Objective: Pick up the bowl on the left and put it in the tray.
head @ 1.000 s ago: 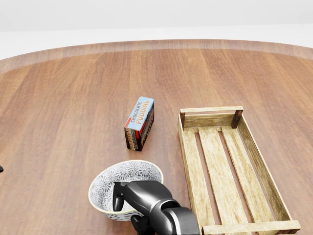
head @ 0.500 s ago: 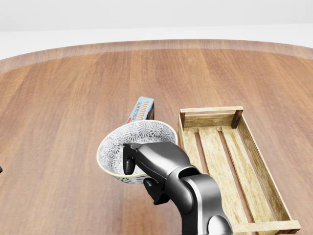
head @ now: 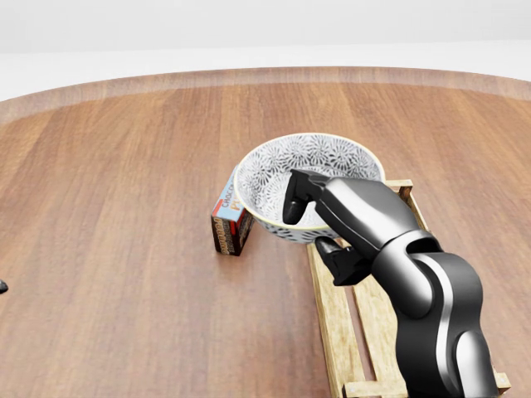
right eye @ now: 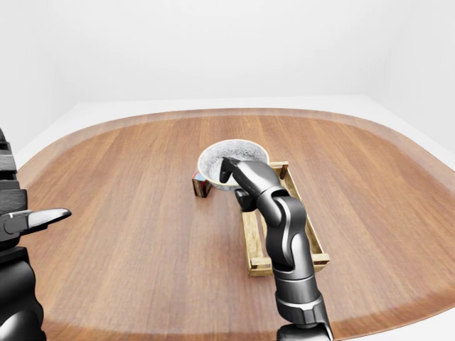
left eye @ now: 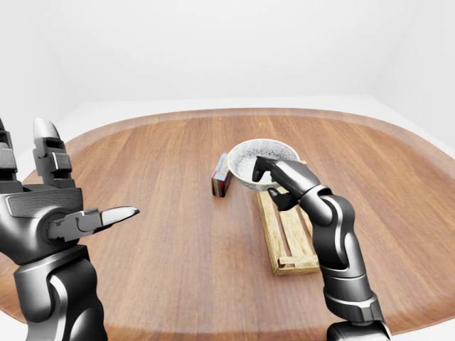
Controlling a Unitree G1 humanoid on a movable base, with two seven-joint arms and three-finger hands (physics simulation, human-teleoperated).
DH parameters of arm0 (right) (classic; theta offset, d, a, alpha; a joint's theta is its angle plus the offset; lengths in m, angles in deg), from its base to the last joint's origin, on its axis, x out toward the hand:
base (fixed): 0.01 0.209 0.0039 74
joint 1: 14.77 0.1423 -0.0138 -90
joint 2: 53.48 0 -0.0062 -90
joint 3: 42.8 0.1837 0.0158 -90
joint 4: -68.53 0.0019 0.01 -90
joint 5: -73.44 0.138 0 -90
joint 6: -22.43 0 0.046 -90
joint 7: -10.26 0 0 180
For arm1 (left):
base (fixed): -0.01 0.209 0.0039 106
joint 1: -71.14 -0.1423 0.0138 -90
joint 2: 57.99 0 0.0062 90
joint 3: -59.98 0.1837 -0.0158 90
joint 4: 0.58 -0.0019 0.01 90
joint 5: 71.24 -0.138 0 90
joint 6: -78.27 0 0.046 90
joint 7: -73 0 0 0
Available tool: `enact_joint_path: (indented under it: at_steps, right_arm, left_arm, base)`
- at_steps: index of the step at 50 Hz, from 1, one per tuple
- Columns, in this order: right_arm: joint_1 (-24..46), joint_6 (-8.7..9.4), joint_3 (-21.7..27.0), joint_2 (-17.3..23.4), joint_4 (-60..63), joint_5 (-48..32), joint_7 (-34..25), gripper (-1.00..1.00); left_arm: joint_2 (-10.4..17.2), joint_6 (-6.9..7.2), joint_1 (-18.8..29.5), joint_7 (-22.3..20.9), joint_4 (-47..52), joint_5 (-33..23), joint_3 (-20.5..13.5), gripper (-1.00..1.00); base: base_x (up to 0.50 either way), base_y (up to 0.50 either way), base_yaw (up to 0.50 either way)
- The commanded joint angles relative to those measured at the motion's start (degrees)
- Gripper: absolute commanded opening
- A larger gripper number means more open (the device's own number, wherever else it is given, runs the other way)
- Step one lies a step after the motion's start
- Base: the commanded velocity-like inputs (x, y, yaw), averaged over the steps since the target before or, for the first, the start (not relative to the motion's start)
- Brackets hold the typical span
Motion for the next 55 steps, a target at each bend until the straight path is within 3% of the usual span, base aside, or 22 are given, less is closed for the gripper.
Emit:
enact_joint_path:
  at_steps: [1,11,23,43,55]
  right_arm:
    - [0.8,0.00,5.8,6.3,0.0,7.7,0.0,-1.00]
    - [0.5,0.00,9.1,9.3,-1.2,13.6,0.1,-1.00]
    - [-1.0,0.00,11.4,12.3,-6.6,22.7,8.0,-1.00]
    - [-3.3,0.00,13.0,13.7,-12.5,26.5,15.5,-1.00]
    - [-3.0,0.00,10.8,13.5,-16.5,24.5,16.9,-1.00]
  left_arm:
    - [-0.2,0.00,-0.2,-0.3,-0.2,-0.3,0.1,1.00]
    - [0.1,0.00,0.3,0.3,0.7,0.1,-0.1,1.00]
    - [0.0,0.00,0.2,0.3,0.9,0.1,-0.2,1.00]
    - [0.0,0.00,0.0,0.5,1.2,0.7,-0.3,1.00]
    - [-0.4,0.00,-0.6,-0.4,0.3,-0.2,0.3,1.00]
  base:
    - [0.00,0.00,0.00]
    - [0.00,0.00,0.00]
    - [0.00,0.00,0.00]
    - [0.00,0.00,0.00]
    - [0.00,0.00,0.00]
